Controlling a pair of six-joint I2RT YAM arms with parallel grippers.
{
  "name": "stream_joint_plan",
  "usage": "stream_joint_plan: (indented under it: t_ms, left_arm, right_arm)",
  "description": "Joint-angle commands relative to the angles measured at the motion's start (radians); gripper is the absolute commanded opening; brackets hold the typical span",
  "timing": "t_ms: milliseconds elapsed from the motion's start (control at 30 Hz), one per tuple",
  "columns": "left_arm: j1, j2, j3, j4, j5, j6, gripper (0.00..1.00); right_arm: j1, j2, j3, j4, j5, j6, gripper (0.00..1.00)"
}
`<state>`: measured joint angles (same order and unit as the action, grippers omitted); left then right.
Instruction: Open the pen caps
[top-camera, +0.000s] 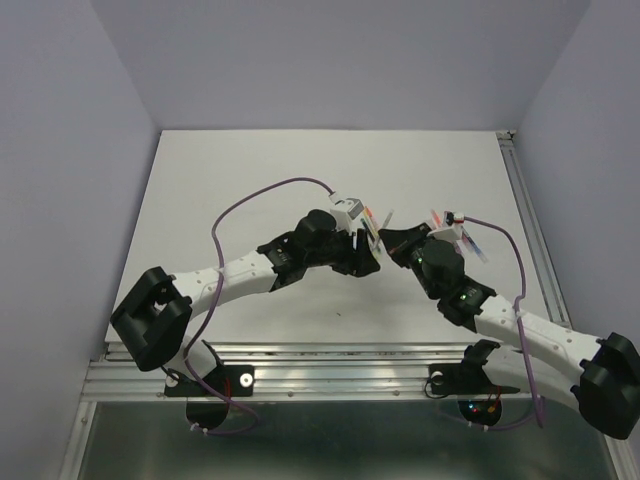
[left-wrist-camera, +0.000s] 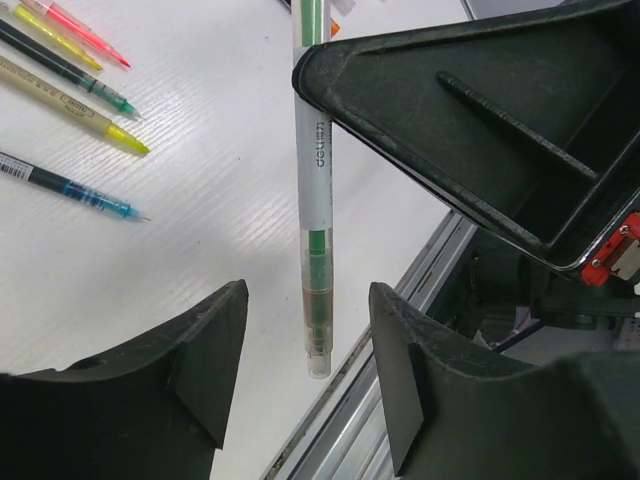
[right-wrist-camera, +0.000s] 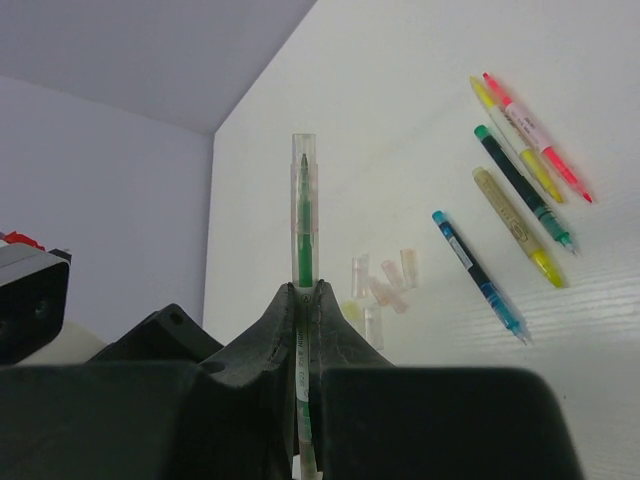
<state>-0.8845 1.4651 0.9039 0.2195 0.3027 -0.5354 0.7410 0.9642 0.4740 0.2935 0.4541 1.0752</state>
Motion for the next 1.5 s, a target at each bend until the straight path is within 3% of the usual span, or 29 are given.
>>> stream_joint_plan:
  t_ms: [0,167,300,567,667,833,1167,1333,1467]
  left_arm:
    - [-0.007,-0.037,0.026,0.004,-0.016,0.025,0.56]
    - [-0.007,-0.029,0.033,0.006,-0.010,0.028,0.33]
    - [-0.008,-0.032,0.027,0.004,-0.016,0.025,0.00]
    - [-0.048,-0.084,-0.062,0.015,-0.008,-0.034,0.00]
    - [-0.085,-0.100,-0.123,0.020,-0.019,-0.064,0.00]
    - [-0.111,-0.141,-0.207,0.030,-0.039,-0.126,0.00]
    - [-0.134,-0.216,-0.277,0.006,-0.082,-0.172,0.00]
    - [-0.125,-0.151,-0.154,-0.169,-0.284,-0.144,0.00]
    - [-0.084,-0.068,-0.074,-0.275,-0.415,-0.120,0.02]
  right_arm:
    - [0.009,0.025,0.012,0.042,0.034,0.003,0.01]
    - [0.012,0.047,0.018,0.058,0.026,0.011,0.01]
    - [0.014,0.054,0.020,0.061,0.037,0.008,0.01]
    - [0.012,0.143,0.121,0.018,0.302,-0.095,0.01]
    - [-0.023,0.224,0.184,0.032,0.327,-0.176,0.01]
    - [-0.199,0.314,0.224,0.082,0.199,-0.187,0.01]
    - [-0.315,0.357,0.238,0.118,0.101,-0.253,0.01]
    - [-0.313,0.308,0.162,0.142,-0.173,-0.345,0.01]
    - [-0.313,0.231,0.071,0.142,-0.305,-0.386,0.01]
